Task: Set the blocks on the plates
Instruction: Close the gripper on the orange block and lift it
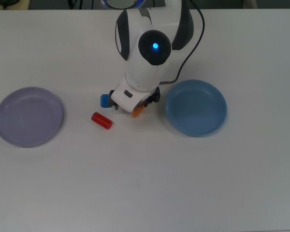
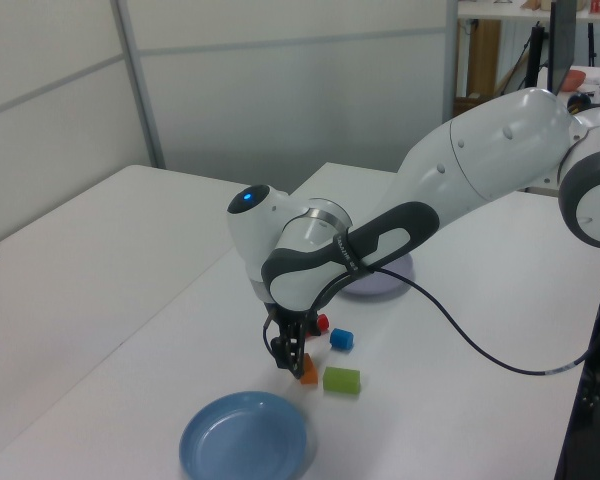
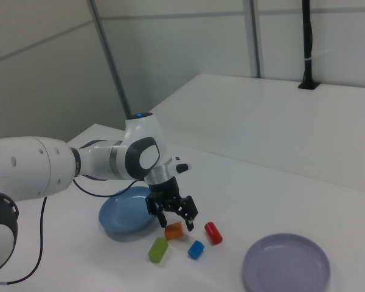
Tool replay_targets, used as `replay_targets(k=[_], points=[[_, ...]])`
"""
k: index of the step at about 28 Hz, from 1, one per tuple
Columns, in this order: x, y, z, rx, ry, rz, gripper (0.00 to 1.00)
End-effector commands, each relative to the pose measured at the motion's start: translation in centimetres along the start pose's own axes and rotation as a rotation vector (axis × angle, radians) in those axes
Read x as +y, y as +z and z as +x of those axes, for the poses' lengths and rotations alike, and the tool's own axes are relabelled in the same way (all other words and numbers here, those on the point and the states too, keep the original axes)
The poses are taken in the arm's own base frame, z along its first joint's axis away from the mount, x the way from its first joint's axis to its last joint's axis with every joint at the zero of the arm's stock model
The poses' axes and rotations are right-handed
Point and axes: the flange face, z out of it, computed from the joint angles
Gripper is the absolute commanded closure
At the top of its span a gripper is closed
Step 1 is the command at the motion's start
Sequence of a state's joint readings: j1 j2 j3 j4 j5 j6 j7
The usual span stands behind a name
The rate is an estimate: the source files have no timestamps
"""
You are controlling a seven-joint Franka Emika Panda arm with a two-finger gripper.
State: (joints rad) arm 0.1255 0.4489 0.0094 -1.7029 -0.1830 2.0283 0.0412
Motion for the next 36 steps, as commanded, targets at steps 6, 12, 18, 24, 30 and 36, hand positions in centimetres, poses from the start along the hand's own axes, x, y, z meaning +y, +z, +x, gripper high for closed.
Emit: replay_targets(k=[6, 12, 18, 24, 30, 36], points=[[-0.2, 0.4, -0.4, -0.013, -0.099, -0.013, 0.00], [-0.4, 1.3, -0.3, -0.024, -0.159, -0.012, 0.00], [-0.4, 1.2, -0.3, -0.022, -0.138, -0.001, 0.07], [-1.0, 1.2, -0.3, -0.023, -0.008, 0.015, 0.58], [-1.1, 1.3, -0.2, -0.020, 0.089, 0.022, 0.80], [-1.2, 1.3, 0.5, 0.031, 0.162, 0.030, 0.94]])
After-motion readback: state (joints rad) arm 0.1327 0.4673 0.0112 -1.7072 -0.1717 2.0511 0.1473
